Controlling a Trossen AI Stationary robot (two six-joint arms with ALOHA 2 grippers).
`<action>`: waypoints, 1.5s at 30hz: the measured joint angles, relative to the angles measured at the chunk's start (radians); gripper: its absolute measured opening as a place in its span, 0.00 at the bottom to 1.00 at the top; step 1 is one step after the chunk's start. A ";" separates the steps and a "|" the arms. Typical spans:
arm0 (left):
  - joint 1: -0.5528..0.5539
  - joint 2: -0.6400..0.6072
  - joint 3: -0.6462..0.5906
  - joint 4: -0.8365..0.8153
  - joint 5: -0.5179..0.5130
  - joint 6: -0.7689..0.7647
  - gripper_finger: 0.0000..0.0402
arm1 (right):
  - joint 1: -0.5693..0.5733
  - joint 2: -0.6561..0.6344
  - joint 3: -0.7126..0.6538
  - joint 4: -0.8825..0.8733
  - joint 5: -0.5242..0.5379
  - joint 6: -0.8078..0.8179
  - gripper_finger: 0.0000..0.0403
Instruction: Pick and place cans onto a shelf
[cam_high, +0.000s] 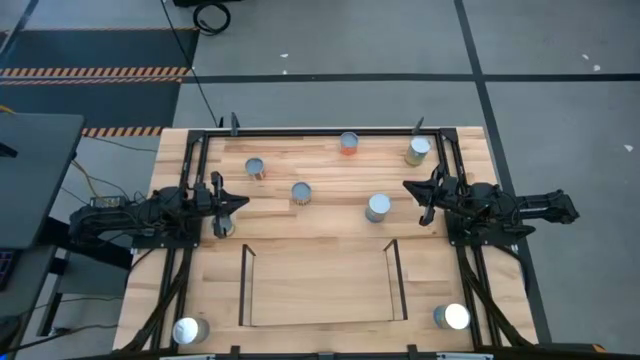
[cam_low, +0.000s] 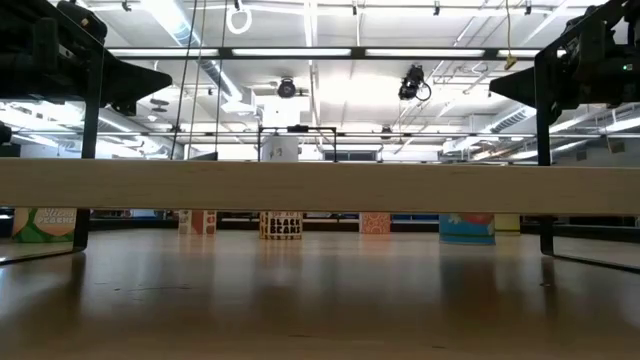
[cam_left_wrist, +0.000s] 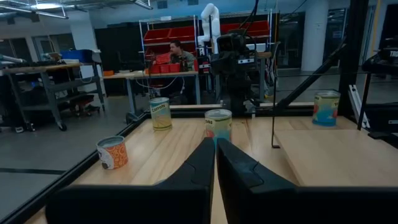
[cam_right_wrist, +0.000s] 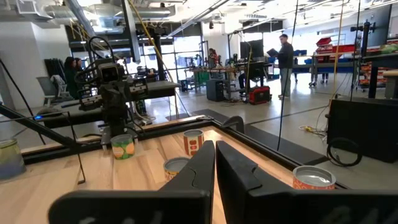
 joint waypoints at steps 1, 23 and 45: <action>0.000 0.000 0.000 0.000 0.000 0.000 0.06 | 0.000 0.000 0.000 0.000 0.000 0.000 0.06; 0.000 0.000 0.000 0.000 0.000 0.000 0.06 | 0.000 0.000 0.000 0.067 0.000 0.232 0.06; 0.000 0.000 0.000 0.000 0.000 0.000 0.06 | 0.040 0.682 0.444 -0.321 0.030 0.051 0.21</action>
